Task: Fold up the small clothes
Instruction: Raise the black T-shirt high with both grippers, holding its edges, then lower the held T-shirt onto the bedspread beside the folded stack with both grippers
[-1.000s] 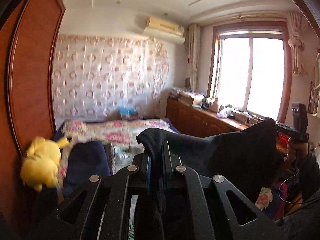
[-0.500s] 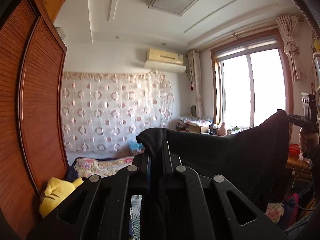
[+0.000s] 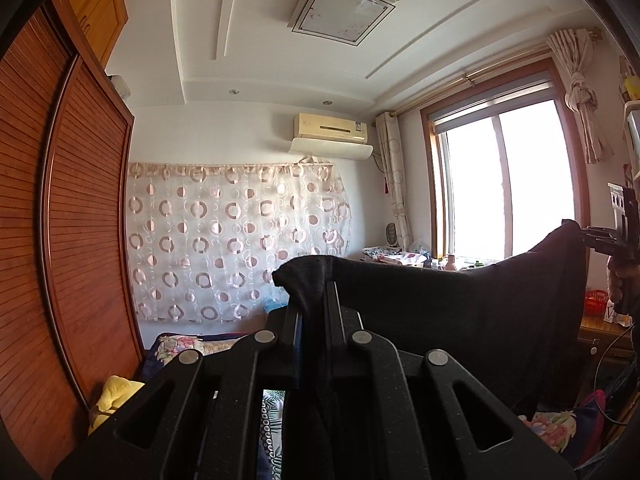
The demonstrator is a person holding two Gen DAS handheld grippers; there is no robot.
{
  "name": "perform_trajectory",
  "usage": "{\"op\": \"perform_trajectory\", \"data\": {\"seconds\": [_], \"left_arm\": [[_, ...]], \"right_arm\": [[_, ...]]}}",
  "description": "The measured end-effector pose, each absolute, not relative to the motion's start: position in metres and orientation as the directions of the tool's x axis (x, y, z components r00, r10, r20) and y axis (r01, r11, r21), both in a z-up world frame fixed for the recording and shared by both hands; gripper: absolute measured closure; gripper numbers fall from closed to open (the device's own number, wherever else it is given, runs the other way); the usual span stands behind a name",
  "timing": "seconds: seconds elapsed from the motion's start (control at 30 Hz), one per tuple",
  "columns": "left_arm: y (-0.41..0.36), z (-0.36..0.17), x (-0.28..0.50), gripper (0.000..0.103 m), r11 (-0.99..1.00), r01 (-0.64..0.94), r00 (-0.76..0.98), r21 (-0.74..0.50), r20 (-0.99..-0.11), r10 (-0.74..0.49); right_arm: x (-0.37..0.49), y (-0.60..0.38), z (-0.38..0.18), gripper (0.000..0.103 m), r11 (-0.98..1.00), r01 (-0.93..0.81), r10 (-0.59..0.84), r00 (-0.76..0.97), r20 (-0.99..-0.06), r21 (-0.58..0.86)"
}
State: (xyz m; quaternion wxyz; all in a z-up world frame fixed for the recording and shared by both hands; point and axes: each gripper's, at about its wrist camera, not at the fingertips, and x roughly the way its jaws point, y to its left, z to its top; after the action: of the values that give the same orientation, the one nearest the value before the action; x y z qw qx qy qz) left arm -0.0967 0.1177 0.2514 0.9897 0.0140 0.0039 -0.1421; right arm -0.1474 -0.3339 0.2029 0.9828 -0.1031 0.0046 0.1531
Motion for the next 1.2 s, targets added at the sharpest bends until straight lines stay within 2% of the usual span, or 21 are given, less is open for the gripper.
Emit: {"op": "perform_trajectory", "data": {"seconds": [0.2,0.33,0.53,0.67,0.87,1.2], "left_arm": [[0.114,0.239,-0.069,0.094,0.964,0.266,0.962,0.011,-0.067,-0.265],[0.106,0.217,-0.023,0.094,0.971,0.24,0.963,0.011,-0.127,-0.236],[0.087,0.151,0.082,0.094,0.979,0.202,0.949,0.025,-0.254,-0.189],[0.079,0.088,0.161,0.094,0.984,0.174,0.911,0.029,-0.385,-0.149],[0.067,0.03,0.234,0.094,0.986,0.164,0.838,0.029,-0.531,-0.123],[0.064,-0.001,0.28,0.094,0.987,0.156,0.77,0.034,-0.631,-0.1]], "right_arm": [[-0.123,-0.33,0.198,0.089,0.934,-0.293,0.284,0.956,-0.072,-0.203],[-0.074,-0.326,0.191,0.089,0.936,-0.284,0.261,0.956,-0.133,-0.209],[0.051,-0.322,0.143,0.089,0.927,-0.309,0.242,0.925,-0.292,-0.211],[0.145,-0.32,0.088,0.089,0.93,-0.323,0.231,0.885,-0.404,-0.177],[0.263,-0.31,0.023,0.089,0.934,-0.323,0.191,0.81,-0.555,-0.151],[0.368,-0.307,0.019,0.088,0.951,-0.303,0.191,0.742,-0.643,-0.068]]}}
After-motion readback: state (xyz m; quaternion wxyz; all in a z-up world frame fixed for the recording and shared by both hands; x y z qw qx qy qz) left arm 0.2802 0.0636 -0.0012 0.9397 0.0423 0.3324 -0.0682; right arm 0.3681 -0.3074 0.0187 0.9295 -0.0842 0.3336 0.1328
